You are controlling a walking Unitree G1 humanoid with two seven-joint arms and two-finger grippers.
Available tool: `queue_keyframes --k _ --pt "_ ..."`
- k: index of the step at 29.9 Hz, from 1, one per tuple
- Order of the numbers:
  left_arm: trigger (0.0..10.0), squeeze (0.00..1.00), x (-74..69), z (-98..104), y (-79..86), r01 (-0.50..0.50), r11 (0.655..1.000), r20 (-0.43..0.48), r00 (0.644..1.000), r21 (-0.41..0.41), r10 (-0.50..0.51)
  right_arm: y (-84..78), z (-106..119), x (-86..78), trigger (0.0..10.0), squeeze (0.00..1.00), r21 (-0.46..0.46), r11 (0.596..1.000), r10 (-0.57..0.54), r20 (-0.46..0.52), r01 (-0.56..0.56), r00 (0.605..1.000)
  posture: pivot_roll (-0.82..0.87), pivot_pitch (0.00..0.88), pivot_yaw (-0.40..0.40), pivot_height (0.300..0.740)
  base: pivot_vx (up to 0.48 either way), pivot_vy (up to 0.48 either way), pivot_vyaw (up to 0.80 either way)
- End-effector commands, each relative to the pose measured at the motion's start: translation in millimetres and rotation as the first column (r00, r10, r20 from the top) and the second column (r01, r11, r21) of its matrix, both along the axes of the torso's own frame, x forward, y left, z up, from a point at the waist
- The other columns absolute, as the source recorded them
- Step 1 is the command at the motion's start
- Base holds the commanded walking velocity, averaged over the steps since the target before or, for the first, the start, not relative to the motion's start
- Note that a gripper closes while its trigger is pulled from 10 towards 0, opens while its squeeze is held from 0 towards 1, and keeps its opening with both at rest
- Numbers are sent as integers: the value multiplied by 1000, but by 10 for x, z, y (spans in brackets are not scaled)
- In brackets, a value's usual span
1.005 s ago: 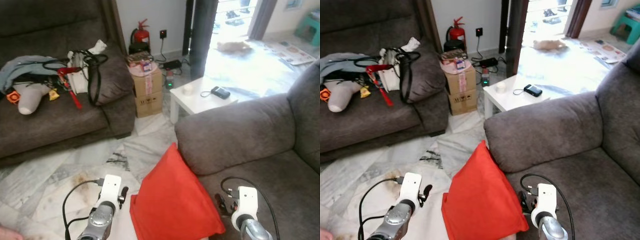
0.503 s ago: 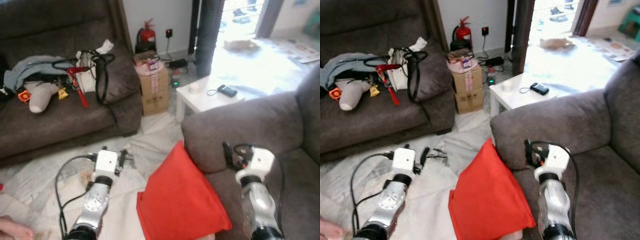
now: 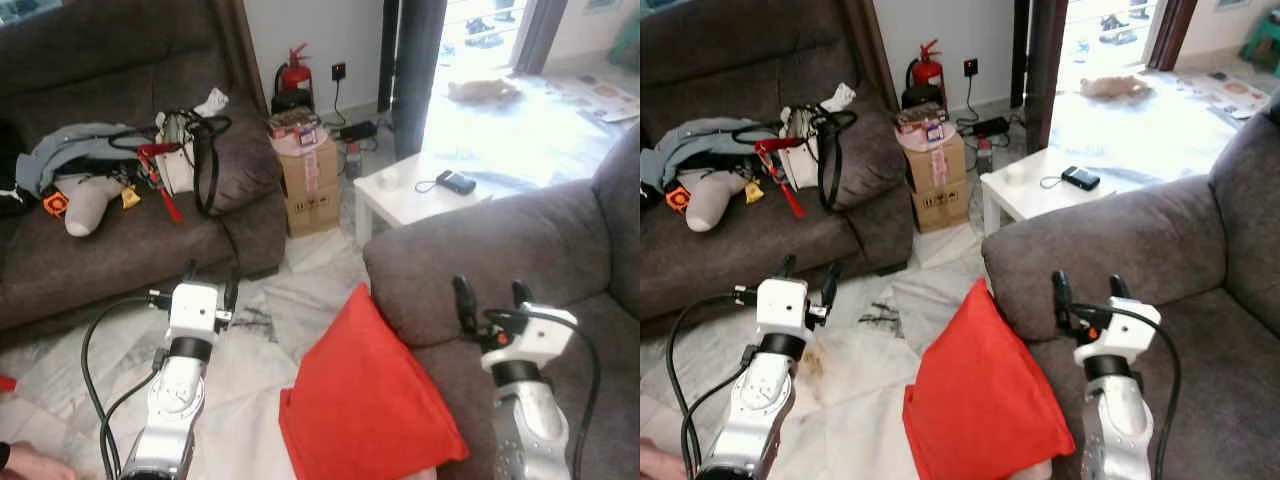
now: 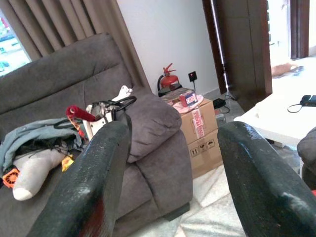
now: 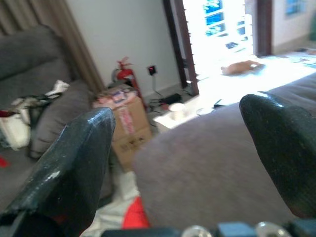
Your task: Move the pillow to the sofa from floor
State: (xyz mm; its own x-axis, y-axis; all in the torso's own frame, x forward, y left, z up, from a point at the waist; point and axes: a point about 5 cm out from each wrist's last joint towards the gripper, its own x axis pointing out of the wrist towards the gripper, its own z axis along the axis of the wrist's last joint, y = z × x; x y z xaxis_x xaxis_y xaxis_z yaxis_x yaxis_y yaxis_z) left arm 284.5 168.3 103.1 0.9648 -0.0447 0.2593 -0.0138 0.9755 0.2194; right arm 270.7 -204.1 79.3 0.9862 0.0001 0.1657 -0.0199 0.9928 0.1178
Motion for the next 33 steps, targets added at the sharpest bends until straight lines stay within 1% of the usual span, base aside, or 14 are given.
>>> queue_keyframes --k 1,2,5,6,11,15,19,22,24,30,32,33 --pt "10000 0 0 28 30 2 1000 -7 1000 1 -2 157 85 78 10000 0 -12 998 65 25 -64 998 -115 12 134 740 0 0 0" --pt "10000 0 0 28 30 2 1000 -7 1000 1 -2 157 85 78 10000 0 -12 998 65 25 -64 998 -115 12 134 740 0 0 0" --pt "10000 0 20 67 44 -3 1000 -16 1000 -1 3 225 154 137 10000 0 2 997 83 37 -83 996 -106 17 138 740 0 0 0" --pt "10000 0 45 75 44 -5 1000 -22 1000 -1 5 250 181 179 10000 0 10 996 90 39 -91 995 -101 16 143 740 0 0 0" --pt "10000 0 107 87 37 1 1000 -34 999 -1 -1 315 259 251 10000 0 14 994 110 58 -111 992 -117 9 159 740 0 0 0" --pt "10000 0 166 122 33 9 1000 -32 999 3 -8 331 268 289 10000 0 15 993 113 56 -114 992 -108 3 164 740 0 0 0" --pt "10000 0 217 112 42 15 1000 -51 999 -6 -15 373 260 335 10000 0 20 992 121 46 -122 992 -116 0 164 740 0 0 0" --pt "10000 0 282 84 5 13 1000 -71 997 -27 -15 354 278 386 10000 0 11 991 133 38 -134 990 -127 0 139 740 0 0 0" --pt "10000 0 296 80 -9 14 999 -74 997 -36 -17 337 284 400 10000 0 4 991 135 34 -135 990 -129 0 136 740 0 0 0" --pt "10000 0 334 42 -71 3 998 -85 996 -69 -9 227 337 448 10000 0 -30 989 143 27 -143 989 -149 0 74 740 0 0 0" --pt "10000 0 341 26 -78 -4 997 -89 996 -81 -3 201 354 456 10000 0 -42 988 148 26 -147 989 -150 0 68 740 0 0 0" --pt "10000 0 346 6 -96 -6 996 -92 996 -90 -3 167 370 466 10000 0 -51 988 148 25 -146 989 -155 0 46 740 0 0 0"
